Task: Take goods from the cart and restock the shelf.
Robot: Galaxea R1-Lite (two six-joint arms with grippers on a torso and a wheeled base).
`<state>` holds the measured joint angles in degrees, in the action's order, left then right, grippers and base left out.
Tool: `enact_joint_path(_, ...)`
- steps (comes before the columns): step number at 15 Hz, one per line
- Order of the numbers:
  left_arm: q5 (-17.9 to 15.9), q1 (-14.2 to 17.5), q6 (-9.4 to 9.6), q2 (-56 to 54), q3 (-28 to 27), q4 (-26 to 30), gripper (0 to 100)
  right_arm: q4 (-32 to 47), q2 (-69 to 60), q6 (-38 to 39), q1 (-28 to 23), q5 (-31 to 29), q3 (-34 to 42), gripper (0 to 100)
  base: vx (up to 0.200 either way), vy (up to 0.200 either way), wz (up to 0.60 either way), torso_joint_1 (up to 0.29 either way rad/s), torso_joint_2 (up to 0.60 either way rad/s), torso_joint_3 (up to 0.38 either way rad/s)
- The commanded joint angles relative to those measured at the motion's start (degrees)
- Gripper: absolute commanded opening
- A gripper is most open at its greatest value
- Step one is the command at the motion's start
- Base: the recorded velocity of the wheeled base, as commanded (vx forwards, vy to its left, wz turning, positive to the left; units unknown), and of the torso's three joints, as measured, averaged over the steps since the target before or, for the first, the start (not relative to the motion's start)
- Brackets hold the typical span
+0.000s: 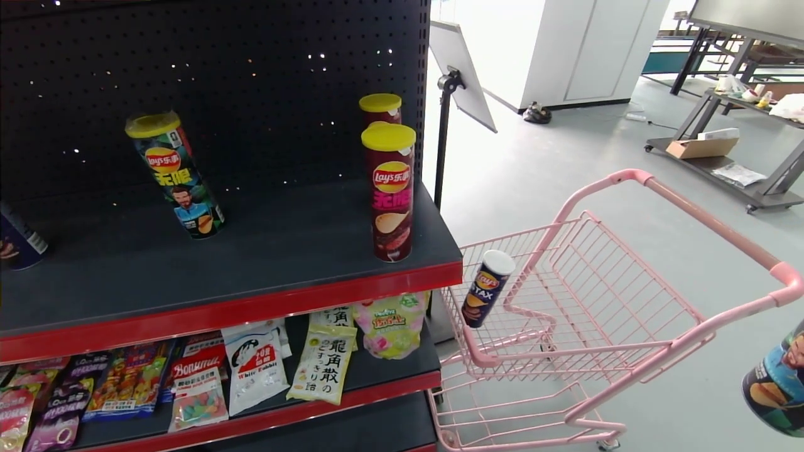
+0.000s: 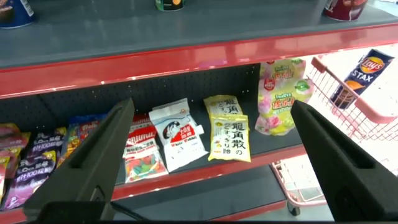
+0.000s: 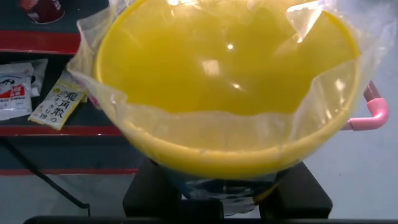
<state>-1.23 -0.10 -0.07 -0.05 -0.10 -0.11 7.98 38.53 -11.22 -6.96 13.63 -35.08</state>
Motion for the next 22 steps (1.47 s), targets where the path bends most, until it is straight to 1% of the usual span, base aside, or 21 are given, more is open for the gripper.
enact_joint_path(1,0.0,0.0,-0.01,0.0,0.0,0.0,100,-0.1,0.6,-0.4,-0.2,0.0,0.0,0,0.000,0.000,0.00,0.056,-0.13,-0.066)
enact_joint_path(7,0.0,0.0,-0.01,0.0,0.0,0.0,100,-0.1,0.1,-0.4,-0.2,-0.3,0.5,0,0.000,0.000,0.60,0.011,-0.02,-0.015)
enact_joint_path(9,0.0,0.1,0.07,0.0,0.0,0.0,100,-0.1,-0.1,-0.4,-0.2,-0.4,0.8,0,0.000,0.000,0.00,0.000,0.00,0.000)
enact_joint_path(12,0.0,0.1,0.16,0.0,0.0,0.0,100,-0.2,-3.7,0.5,-0.4,-0.3,3.8,0,0.000,0.000,0.00,0.000,0.00,0.000)
enact_joint_path(16,0.0,0.0,0.07,0.0,0.0,0.0,100,-0.3,-9.0,1.5,0.1,0.2,6.4,0,0.000,0.200,0.00,0.002,0.00,0.002)
enact_joint_path(22,0.0,0.0,0.07,0.0,0.0,0.0,100,-0.2,-12.2,1.1,0.3,0.3,8.6,0,0.000,0.200,0.00,-0.002,0.00,0.002)
